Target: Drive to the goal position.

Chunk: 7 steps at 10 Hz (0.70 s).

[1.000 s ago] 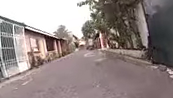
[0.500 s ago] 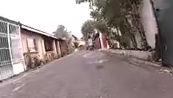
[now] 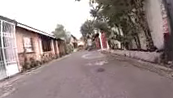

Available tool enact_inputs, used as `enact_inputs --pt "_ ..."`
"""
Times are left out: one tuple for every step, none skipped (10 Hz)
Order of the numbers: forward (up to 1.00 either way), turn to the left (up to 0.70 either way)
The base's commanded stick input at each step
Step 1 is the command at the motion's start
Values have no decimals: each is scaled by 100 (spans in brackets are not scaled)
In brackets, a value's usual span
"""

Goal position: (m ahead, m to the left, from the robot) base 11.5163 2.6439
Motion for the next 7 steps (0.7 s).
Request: enact_inputs --pt "70 0" --pt "70 0" --pt "70 0" --pt "70 0" --pt "70 0" --pt "70 0" --pt "70 0"
